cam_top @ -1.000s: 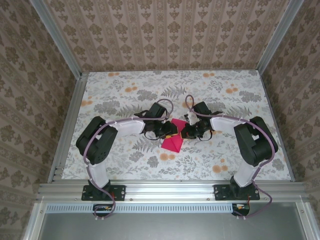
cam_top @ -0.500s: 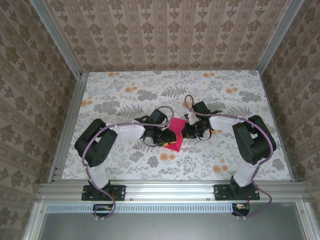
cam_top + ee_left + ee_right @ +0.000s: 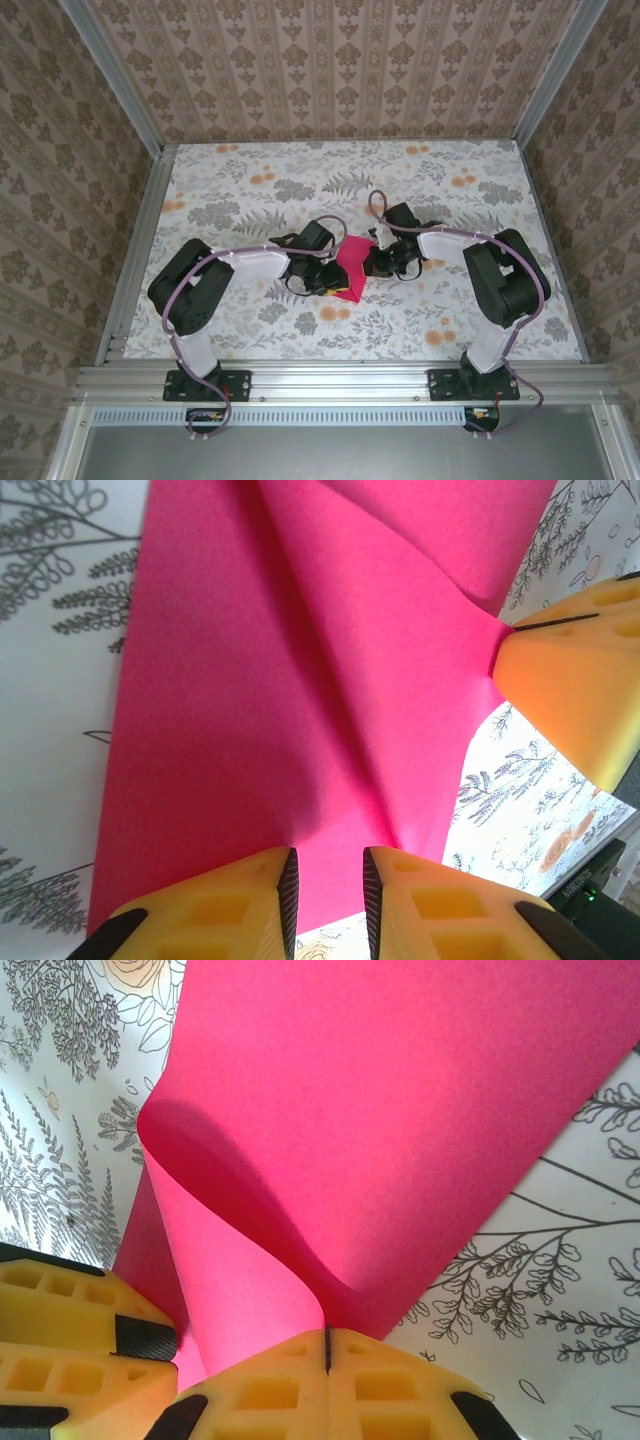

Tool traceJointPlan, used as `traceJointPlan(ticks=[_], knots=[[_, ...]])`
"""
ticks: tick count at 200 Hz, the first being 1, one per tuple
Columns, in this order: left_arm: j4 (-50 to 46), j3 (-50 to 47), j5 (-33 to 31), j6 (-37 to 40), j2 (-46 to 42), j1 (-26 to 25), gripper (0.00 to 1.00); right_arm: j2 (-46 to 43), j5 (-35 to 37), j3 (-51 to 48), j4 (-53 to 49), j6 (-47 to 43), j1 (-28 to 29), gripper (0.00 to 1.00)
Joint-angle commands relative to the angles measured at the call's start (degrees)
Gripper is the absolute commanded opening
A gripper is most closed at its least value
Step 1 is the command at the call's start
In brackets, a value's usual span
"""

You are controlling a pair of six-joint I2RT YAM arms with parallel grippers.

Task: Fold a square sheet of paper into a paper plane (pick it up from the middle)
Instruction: Fold the triangle a second time at the center of the table.

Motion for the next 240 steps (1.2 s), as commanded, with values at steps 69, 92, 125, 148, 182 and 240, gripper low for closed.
traceJointPlan(ticks=[69, 92, 125, 148, 182, 240], knots=[[-3.3, 0.5, -0.9, 2.4, 0.0, -0.5, 0.23, 2.6, 1.0, 2.9, -1.8, -1.0, 0.7, 0.06], [-3.6, 0.6, -1.1, 2.4, 0.0, -0.5, 0.23, 2.7, 1.7, 3.1, -1.9, -1.1, 0.8, 0.06], [-3.8, 0.6, -1.2, 2.4, 0.0, -0.5, 0.22, 2.8, 3.1, 3.1, -2.3, -1.1, 0.8, 0.06], [-3.8, 0.6, -1.2, 2.5, 0.0, -0.4, 0.22, 3.1, 3.7, 3.4, -2.4, -1.1, 0.8, 0.06], [-3.8, 0.8, -1.1, 2.7, 0.0, -0.5, 0.22, 3.9, 3.2, 3.9, -2.3, -1.2, 0.9, 0.06], [-4.0, 1.0, -1.0, 2.9, 0.2, -0.5, 0.22, 3.6, 0.6, 3.8, -1.1, -1.5, 0.8, 0.06]])
